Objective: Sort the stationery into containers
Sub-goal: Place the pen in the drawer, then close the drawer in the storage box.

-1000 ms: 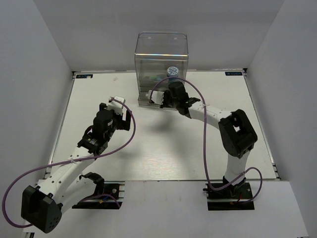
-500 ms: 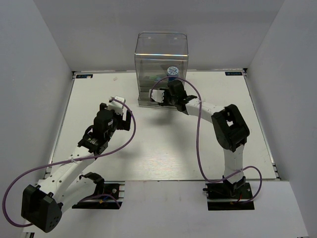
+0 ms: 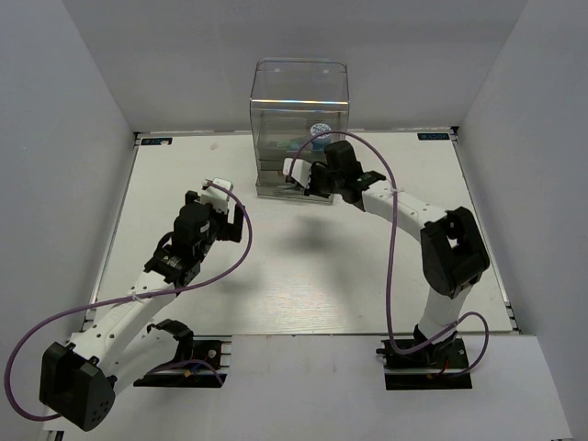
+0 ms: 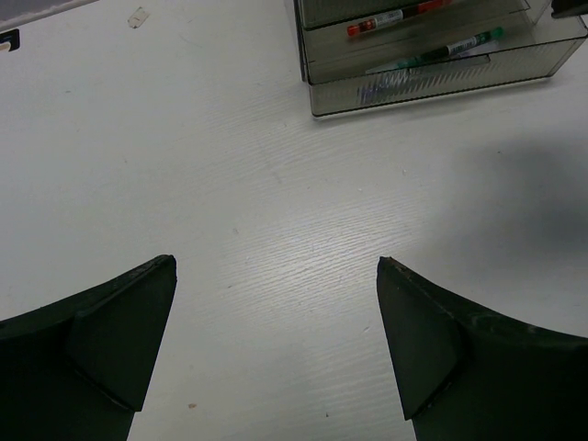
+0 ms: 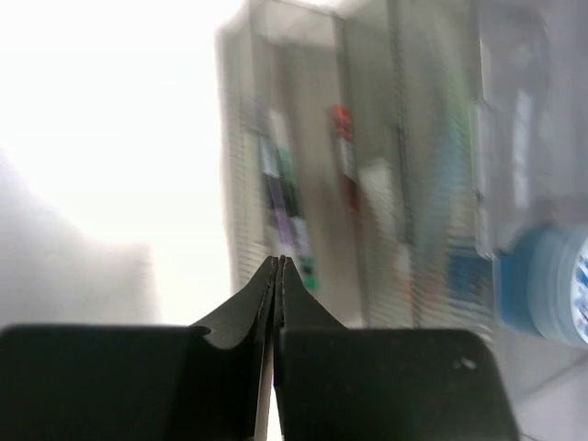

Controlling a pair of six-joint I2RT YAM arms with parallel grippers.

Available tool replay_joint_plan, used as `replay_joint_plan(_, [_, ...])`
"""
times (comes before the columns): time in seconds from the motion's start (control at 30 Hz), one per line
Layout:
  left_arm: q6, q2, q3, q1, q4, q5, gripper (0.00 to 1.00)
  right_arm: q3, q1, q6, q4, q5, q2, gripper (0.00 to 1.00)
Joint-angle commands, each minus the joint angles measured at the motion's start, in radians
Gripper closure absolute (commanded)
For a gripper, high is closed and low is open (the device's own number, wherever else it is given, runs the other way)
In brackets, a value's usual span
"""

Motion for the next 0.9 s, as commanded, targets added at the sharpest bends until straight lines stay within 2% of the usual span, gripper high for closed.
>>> replay_joint_plan(0.0, [-0.007, -0.005, -0.001, 0.003, -0.003, 0.017, 0.00, -0.028, -0.004, 0.006, -0.151, -0.254, -0.027, 1.00])
replay_joint_plan(0.2, [0.002, 0.005, -0.001, 0.003, -0.003, 0.036, 0.00, 0.022, -0.002, -0.046, -0.260, -0.290, 0.054, 1.00])
replay_joint_plan(0.57, [0.002, 0.014, -0.011, 0.003, -0.003, 0.046, 0.00, 0.048, -0.001, 0.001, -0.128, -0.142, 0.151, 1.00])
replay_joint_plan(0.87, [0.002, 0.014, -0.011, 0.003, -0.003, 0.046, 0.00, 0.079, -0.001, -0.003, -0.096, -0.095, 0.210, 1.00])
